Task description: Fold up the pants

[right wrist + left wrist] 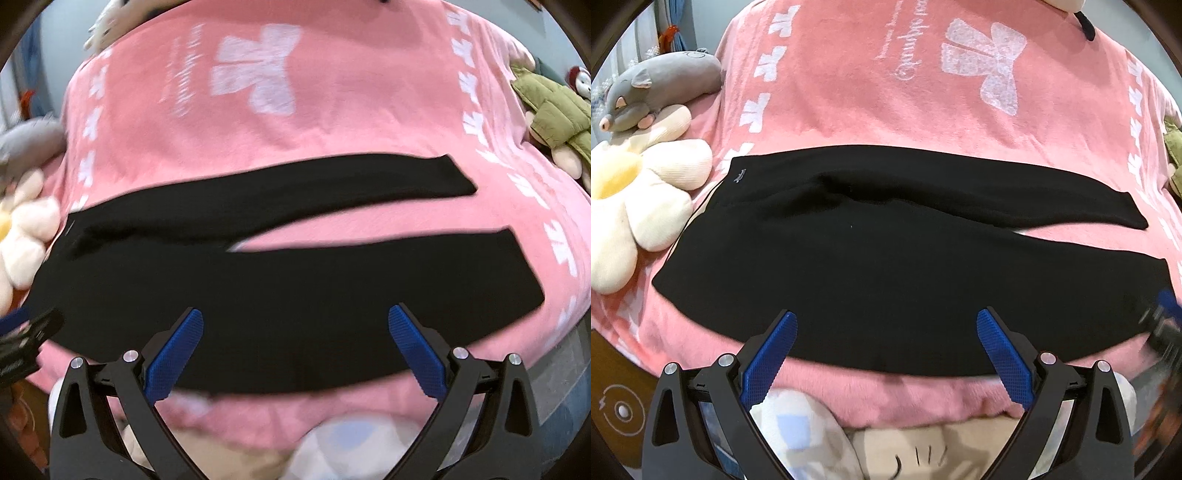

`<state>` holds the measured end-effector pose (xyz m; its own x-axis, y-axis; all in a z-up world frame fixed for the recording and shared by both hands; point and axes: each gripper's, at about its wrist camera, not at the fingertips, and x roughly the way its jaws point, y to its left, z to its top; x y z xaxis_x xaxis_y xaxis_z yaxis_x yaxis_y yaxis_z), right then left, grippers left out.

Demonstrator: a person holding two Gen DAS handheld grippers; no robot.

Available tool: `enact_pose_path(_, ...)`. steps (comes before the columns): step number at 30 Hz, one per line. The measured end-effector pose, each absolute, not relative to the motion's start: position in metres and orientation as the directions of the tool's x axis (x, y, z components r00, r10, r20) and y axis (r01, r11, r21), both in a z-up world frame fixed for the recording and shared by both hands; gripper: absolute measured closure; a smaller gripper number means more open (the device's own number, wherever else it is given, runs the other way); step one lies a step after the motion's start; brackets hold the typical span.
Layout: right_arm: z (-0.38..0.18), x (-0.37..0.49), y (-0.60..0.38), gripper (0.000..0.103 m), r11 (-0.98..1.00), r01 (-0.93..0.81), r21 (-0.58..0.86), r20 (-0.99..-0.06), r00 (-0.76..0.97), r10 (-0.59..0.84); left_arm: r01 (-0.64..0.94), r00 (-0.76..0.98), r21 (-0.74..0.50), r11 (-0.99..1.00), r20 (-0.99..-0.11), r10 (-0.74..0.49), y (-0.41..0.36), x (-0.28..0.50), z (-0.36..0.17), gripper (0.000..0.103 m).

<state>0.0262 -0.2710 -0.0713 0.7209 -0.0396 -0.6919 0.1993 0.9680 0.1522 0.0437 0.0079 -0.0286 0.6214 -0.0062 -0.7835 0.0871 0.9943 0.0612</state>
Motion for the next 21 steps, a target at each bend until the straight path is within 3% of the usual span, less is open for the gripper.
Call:
enact_pose_path(5, -0.072, 0.091, -0.385, 0.005, 0.954, 0.234, 0.19, -0.672, 0.739, -0.047, 0.1, 0.6, 0.04, 0.994, -0.8, -0.028, 0.01, 0.082, -0.044, 0.007)
enact_pose_path(12, -0.104, 0.203, -0.519, 0.005, 0.927, 0.318, 0.198, -0.734, 0.675, -0.075, 0.084, 0.557, -0.1, 0.991, -0.82, -0.13, 0.028, 0.146, -0.067, 0.007)
enact_pose_path(13, -0.109, 0.215, -0.527, 0.006, 0.927, 0.325, 0.186, -0.744, 0.663, -0.083, 0.071, 0.559, -0.101, 0.992, -0.82, -0.123, 0.031, 0.152, -0.067, 0.007)
enact_pose_path(15, -0.117, 0.232, -0.536, 0.019, 0.934, 0.323, 0.153, -0.76, 0.642, -0.098, 0.033, 0.57, -0.095, 0.995, -0.816, -0.097, 0.045, 0.175, -0.065, 0.007)
enact_pose_path(20, -0.136, 0.265, -0.546, 0.021, 0.939, 0.326, 0.112, -0.795, 0.596, -0.113, -0.063, 0.603, -0.097, 0.993, -0.797, -0.039, 0.1, 0.234, -0.048, 0.007)
enact_pose_path(21, -0.136, 0.266, -0.546, 0.026, 0.939, 0.325, 0.113, -0.792, 0.6, -0.112, -0.081, 0.606, -0.108, 0.991, -0.794, -0.037, 0.114, 0.246, -0.045, 0.007)
